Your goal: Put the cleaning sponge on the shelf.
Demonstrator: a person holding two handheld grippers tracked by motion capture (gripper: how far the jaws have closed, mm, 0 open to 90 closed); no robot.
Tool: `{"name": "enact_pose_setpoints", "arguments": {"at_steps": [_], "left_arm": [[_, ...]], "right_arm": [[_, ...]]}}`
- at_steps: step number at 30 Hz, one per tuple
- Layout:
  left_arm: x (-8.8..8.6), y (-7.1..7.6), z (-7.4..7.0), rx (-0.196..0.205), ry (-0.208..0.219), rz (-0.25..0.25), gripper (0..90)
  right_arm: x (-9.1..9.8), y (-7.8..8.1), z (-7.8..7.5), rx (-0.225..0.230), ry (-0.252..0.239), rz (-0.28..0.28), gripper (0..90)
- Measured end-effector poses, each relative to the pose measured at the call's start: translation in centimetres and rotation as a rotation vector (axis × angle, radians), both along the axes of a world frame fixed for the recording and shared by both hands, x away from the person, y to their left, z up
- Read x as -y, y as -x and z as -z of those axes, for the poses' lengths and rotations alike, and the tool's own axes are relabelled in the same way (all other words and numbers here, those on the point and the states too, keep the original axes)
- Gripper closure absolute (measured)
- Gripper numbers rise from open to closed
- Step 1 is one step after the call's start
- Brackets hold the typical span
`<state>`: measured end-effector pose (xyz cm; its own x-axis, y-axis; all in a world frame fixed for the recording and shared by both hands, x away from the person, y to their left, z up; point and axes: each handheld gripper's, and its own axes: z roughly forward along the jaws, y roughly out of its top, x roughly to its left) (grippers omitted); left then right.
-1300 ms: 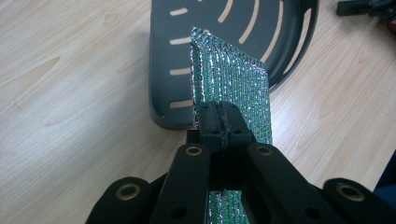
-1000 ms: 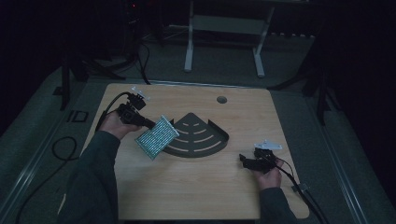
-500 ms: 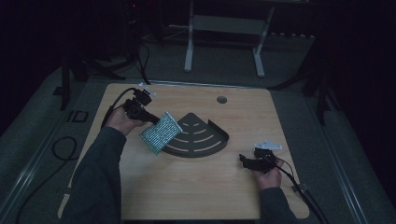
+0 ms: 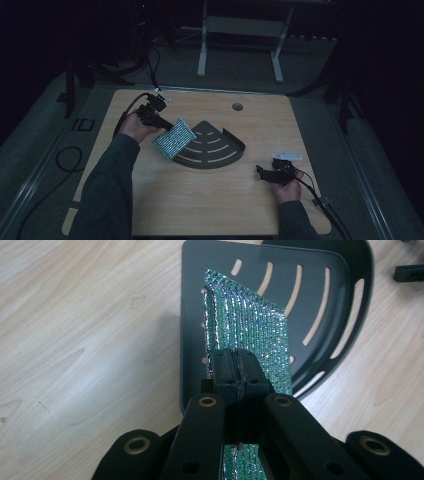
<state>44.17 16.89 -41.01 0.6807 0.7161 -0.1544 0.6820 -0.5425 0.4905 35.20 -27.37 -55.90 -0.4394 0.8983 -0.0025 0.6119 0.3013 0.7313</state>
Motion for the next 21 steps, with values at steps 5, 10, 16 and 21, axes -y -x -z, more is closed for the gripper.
{"name": "enact_pose_setpoints", "arguments": {"at_steps": [5, 10, 16, 21], "left_arm": [[0.8, -0.5, -0.3, 0.009, -0.008, 0.006, 90.0], [1.7, -1.1, -0.3, 0.014, -0.027, 0.014, 90.0], [2.2, -1.7, -0.4, 0.026, -0.036, 0.016, 90.0], [2.5, -2.0, -0.4, 0.033, -0.036, 0.016, 90.0]], "right_arm": [[0.0, 0.0, 0.0, 0.000, 0.000, 0.000, 21.4], [0.0, 0.0, 0.0, 0.000, 0.000, 0.000, 21.4], [0.0, 0.0, 0.0, 0.000, 0.000, -0.001, 21.3], [0.0, 0.0, 0.0, 0.000, 0.000, -0.001, 21.3]]}}
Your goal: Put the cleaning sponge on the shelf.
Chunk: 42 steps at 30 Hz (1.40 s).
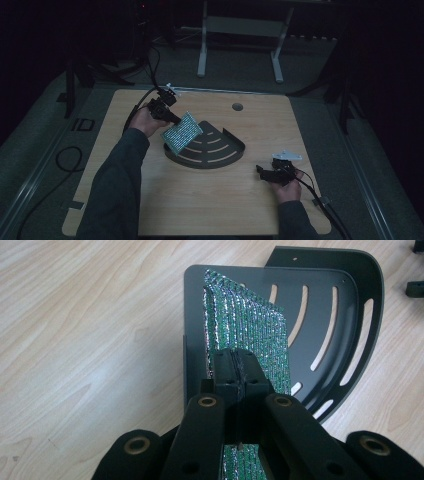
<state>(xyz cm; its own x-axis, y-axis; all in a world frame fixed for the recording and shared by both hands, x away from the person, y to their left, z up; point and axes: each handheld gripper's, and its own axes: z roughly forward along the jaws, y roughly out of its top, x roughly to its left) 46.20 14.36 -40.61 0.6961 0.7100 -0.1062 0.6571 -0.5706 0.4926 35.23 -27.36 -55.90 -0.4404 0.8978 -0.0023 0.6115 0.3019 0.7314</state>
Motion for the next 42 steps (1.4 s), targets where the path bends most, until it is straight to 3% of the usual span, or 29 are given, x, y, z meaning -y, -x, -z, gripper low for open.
{"name": "enact_pose_setpoints", "arguments": {"at_steps": [42], "left_arm": [[1.5, -1.3, 2.9, -0.021, -0.050, 0.021, 90.0]], "right_arm": [[0.0, -0.1, 0.0, 0.000, 0.001, -0.006, 21.2]]}}
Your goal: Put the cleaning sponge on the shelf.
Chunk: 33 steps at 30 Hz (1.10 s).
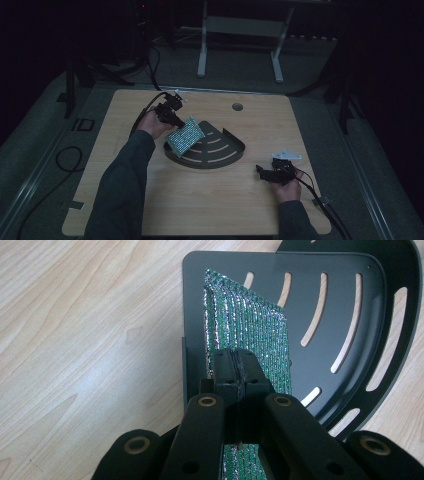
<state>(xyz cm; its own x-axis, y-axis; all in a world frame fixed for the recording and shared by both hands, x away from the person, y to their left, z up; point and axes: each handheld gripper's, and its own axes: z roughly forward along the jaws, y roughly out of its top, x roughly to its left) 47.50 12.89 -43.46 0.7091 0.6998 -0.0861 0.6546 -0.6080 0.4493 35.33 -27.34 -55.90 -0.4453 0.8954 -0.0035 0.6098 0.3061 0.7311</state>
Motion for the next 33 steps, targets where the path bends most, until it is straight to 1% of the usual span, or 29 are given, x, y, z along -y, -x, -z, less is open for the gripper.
{"name": "enact_pose_setpoints", "arguments": {"at_steps": [3, 8, 12, 16, 20, 26, 33], "left_arm": [[0.1, 0.0, 0.2, 0.002, -0.003, -0.002, 90.0], [0.3, -0.1, 0.8, -0.008, -0.032, -0.001, 90.0], [0.5, -0.1, 1.2, -0.011, -0.045, 0.003, 90.0], [0.6, -0.2, 1.6, -0.021, -0.047, 0.001, 90.0], [0.8, -0.3, 2.2, -0.025, -0.065, -0.002, 90.0], [1.0, -0.4, 2.7, -0.024, -0.094, -0.003, 89.9], [1.1, -0.5, 3.2, -0.026, -0.104, -0.010, 89.5]], "right_arm": [[0.0, 0.0, 0.0, 0.001, 0.000, -0.001, 21.2], [0.0, 0.0, 0.0, 0.001, 0.000, 0.000, 21.2], [0.0, 0.0, 0.0, 0.000, 0.000, 0.000, 21.2], [0.0, 0.0, 0.0, 0.000, 0.000, 0.000, 21.2], [0.0, 0.0, 0.0, 0.000, 0.000, 0.000, 21.2], [0.0, 0.0, 0.0, 0.001, 0.000, -0.001, 21.2], [0.0, 0.0, 0.0, 0.000, 0.000, 0.000, 21.2]]}}
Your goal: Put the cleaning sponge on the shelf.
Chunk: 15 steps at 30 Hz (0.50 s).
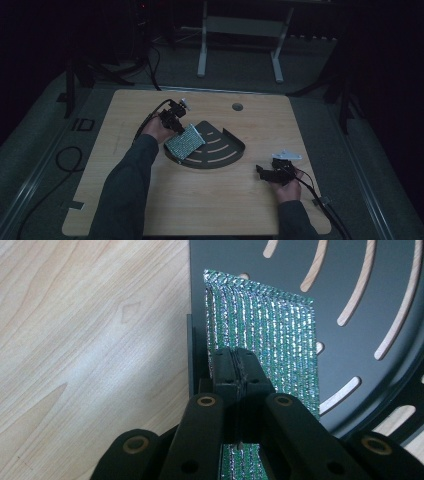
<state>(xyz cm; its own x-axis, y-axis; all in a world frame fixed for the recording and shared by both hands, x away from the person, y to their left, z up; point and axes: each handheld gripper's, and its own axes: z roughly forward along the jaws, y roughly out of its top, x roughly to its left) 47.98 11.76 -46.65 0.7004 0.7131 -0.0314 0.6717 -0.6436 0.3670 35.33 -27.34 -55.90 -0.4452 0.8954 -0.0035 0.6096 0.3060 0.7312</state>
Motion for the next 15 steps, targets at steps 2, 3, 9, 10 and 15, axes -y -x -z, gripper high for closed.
{"name": "enact_pose_setpoints", "arguments": {"at_steps": [2, 3, 9, 10, 15], "left_arm": [[0.09, -0.06, 0.22, -0.002, -0.008, -0.001, 89.5], [0.13, -0.07, 0.31, -0.001, -0.012, -0.001, 89.4], [0.33, -0.15, 0.76, -0.010, -0.029, -0.009, 89.1], [0.35, -0.16, 0.82, -0.010, -0.037, -0.007, 89.1], [0.24, -0.22, 0.99, -0.007, -0.043, -0.018, 89.5]], "right_arm": [[0.00, 0.00, 0.00, 0.000, 0.000, 0.000, 21.2], [0.00, 0.00, 0.00, 0.000, 0.000, 0.000, 21.2], [0.00, 0.00, 0.00, 0.000, 0.000, 0.000, 21.2], [0.00, 0.00, 0.00, 0.000, 0.000, 0.000, 21.2], [0.01, 0.00, 0.00, 0.000, 0.001, -0.001, 21.2]]}}
